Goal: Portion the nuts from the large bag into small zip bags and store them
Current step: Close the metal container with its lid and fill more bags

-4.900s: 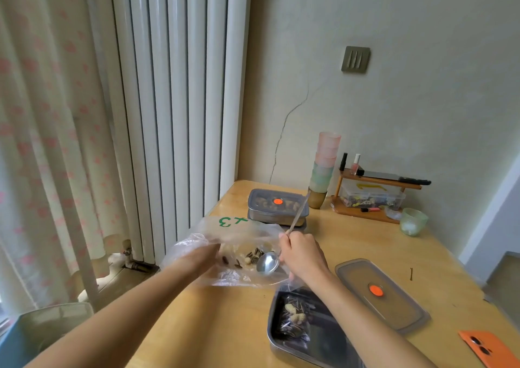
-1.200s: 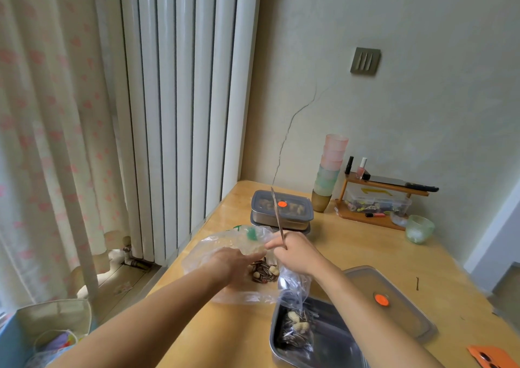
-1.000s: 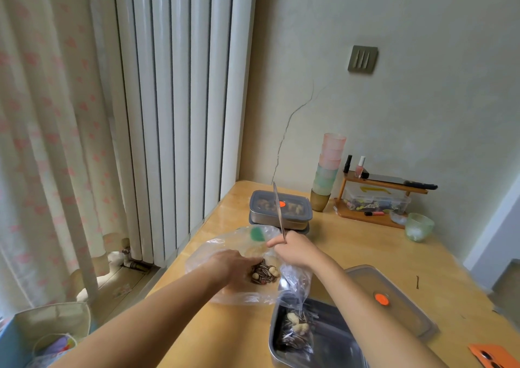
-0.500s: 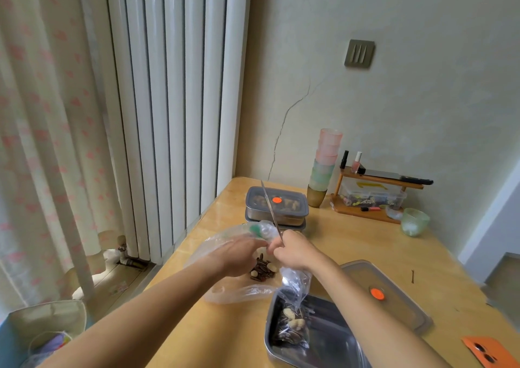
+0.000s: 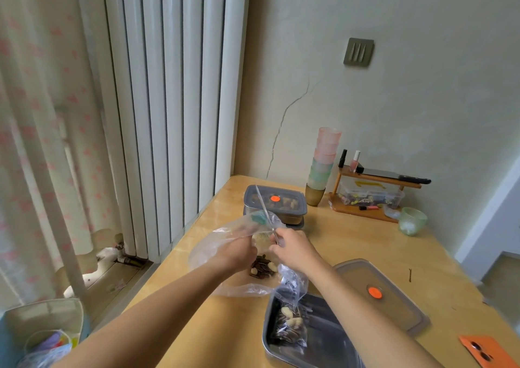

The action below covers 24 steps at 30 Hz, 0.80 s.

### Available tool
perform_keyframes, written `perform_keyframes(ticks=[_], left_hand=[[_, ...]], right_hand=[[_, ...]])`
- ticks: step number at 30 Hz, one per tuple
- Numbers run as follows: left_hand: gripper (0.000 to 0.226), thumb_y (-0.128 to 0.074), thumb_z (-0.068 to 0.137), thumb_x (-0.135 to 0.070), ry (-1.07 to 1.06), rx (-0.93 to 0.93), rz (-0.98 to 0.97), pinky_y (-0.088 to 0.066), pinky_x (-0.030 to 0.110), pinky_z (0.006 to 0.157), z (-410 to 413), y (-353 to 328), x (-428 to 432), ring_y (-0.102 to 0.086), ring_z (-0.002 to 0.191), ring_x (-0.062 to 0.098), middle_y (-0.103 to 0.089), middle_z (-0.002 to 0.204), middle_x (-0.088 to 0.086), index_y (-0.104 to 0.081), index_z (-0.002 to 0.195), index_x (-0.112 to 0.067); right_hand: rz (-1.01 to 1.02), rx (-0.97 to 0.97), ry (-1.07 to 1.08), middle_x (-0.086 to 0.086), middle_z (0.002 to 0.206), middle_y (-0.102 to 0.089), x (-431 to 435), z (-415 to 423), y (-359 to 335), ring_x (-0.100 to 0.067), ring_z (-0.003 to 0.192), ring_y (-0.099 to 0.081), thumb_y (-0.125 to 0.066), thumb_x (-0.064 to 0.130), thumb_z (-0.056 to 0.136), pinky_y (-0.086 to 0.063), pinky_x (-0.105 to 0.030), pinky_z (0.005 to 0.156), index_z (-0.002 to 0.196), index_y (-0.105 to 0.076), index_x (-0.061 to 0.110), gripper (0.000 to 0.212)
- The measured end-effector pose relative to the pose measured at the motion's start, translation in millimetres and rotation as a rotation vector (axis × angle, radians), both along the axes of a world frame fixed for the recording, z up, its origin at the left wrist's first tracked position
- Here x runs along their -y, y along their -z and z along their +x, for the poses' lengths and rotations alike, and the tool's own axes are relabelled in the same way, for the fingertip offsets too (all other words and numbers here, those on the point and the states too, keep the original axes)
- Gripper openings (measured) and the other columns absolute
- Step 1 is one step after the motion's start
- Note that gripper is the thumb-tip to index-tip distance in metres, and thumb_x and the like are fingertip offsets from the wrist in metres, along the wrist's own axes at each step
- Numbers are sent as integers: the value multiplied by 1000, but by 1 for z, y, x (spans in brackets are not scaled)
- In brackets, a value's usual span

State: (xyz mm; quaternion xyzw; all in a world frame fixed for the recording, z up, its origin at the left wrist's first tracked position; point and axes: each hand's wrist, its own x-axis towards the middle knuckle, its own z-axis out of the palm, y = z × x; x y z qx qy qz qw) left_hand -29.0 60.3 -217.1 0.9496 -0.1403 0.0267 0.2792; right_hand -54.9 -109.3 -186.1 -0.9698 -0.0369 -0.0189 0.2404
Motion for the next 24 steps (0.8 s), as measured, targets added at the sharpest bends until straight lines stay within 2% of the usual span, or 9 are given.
perform_keyframes(ticks=[3,5,8,11,13,14,17,21,24], left_hand=[[61,-43,96,-11,-64,12,-36,-43,34,106,-2,1,4,-56,127,24,-53,147,2,-42,153,-33],[46,-48,96,-15,-104,80,-53,-49,33,95,-1,0,6,-64,112,20,-68,129,-2,-59,137,-30],[24,-55,99,-25,-129,117,-130,-49,32,90,3,-1,6,-63,113,16,-67,126,-7,-64,121,-25],[33,-61,91,-38,-130,120,-198,-46,30,80,9,-1,3,-62,101,17,-67,114,-3,-63,118,-19],[51,-61,78,-54,-114,54,-250,-46,27,73,12,0,3,-64,94,17,-69,104,-3,-64,113,-17],[60,-67,75,-57,-103,3,-311,-46,27,73,10,-2,3,-64,94,18,-67,102,-3,-58,116,-13],[69,-87,78,-34,-96,-48,-409,-46,27,70,10,-1,5,-63,93,22,-63,105,4,-39,121,-11],[44,-72,89,-21,-145,-4,-329,-51,32,85,9,-1,5,-64,105,23,-68,121,6,-58,129,-13],[37,-56,98,-29,-173,-59,-267,-49,33,91,8,2,5,-66,108,24,-72,119,1,-61,134,-22]], right_hand=[[-53,30,37,-5,107,-60,-3,-1,2,-28,93,-61,-61,15,93,-53,-34,77,110,-64,20,18],[-76,65,0,-2,103,-60,-4,-3,0,-26,94,-61,-56,10,91,-56,-36,81,107,-65,22,22],[-106,108,-88,3,99,-66,-6,-7,-3,-21,91,-61,-53,6,91,-53,-35,80,98,-66,27,26],[-76,127,-116,9,94,-67,-6,-10,-7,-15,88,-60,-49,1,89,-51,-32,77,88,-61,30,31],[-49,148,-126,11,91,-68,-5,-12,-8,-12,85,-61,-49,1,87,-53,-32,79,85,-60,29,31],[-40,154,-130,12,89,-69,-5,-12,-9,-11,85,-62,-50,1,87,-53,-32,79,84,-60,30,31],[-26,155,-138,13,89,-69,-4,-13,-8,-9,85,-63,-50,2,88,-53,-32,79,85,-62,31,31],[18,137,-62,11,102,-71,-3,-11,-3,-13,98,-66,-49,3,92,-56,-37,90,90,-67,30,33],[0,144,11,3,117,-68,-4,-8,-1,-19,108,-63,-50,7,96,-55,-41,95,104,-71,24,28]])
